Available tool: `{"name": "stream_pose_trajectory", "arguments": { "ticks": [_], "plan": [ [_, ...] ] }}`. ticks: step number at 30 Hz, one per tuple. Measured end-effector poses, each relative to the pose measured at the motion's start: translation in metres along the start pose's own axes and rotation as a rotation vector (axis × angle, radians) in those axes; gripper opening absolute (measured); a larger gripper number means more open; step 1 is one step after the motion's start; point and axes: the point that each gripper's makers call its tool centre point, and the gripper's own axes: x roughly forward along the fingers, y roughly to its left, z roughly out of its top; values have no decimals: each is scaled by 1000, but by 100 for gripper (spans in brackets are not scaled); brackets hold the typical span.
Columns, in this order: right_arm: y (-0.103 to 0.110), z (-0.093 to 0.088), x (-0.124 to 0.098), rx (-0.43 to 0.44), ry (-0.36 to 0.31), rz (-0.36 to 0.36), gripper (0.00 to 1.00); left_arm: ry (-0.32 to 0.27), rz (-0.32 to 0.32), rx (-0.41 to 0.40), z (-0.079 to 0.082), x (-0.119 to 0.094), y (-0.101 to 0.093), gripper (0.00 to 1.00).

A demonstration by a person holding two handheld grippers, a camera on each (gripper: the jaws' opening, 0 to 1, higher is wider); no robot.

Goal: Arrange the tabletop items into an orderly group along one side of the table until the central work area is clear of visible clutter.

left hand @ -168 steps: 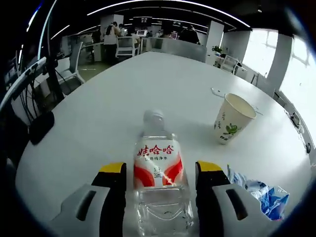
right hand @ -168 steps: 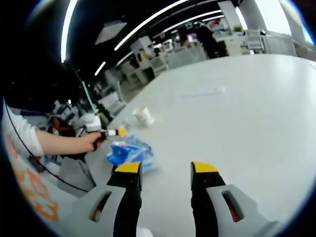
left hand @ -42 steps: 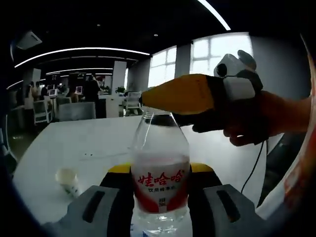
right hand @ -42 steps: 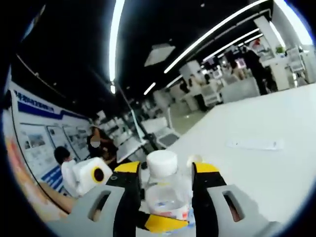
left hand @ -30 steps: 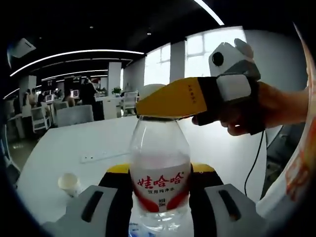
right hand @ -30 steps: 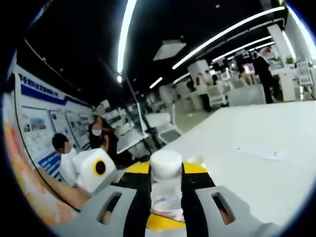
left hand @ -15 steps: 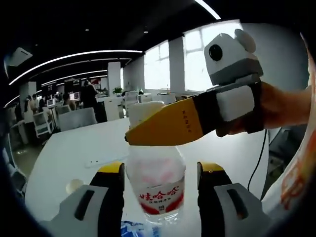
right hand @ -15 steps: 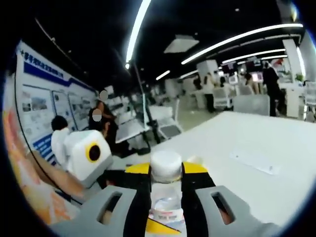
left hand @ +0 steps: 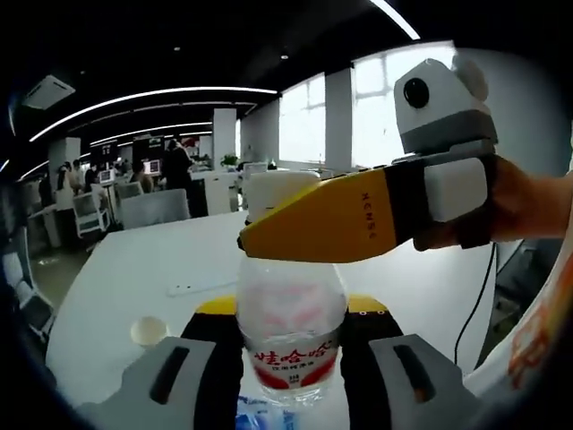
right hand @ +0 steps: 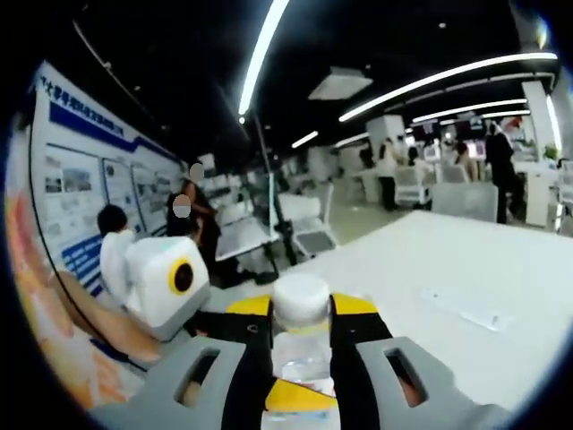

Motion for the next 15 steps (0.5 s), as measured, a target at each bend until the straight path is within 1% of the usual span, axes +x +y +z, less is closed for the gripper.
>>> {"name": "stream_pose_trajectory", "arguments": {
  "ticks": [2, 5, 7, 9, 12, 14, 15],
  "plan": [
    [1, 0, 1, -4, -1, 4, 22, -4, 0, -6, -1, -1, 1, 40],
    [4, 1, 3, 17, -18, 20, 22, -8, 12, 1, -2, -3, 5, 40],
    [3, 2, 4, 13, -20, 20, 25, -6, 21, -3, -4, -5, 10, 40],
    [0, 0, 3, -2, -12, 5, 29, -6, 33, -11, -7, -7, 16, 40],
    [-7, -8, -3, 9, -1, -20, 33, -2, 68, -10, -12, -10, 30, 41],
    [-10, -14, -8, 34, 1, -32, 33, 6, 82, -20, -15, -13, 40, 41],
    [-13, -20, -13, 53, 6, -45, 33, 6, 94, -28, -16, -15, 45, 41]
  ]
}}
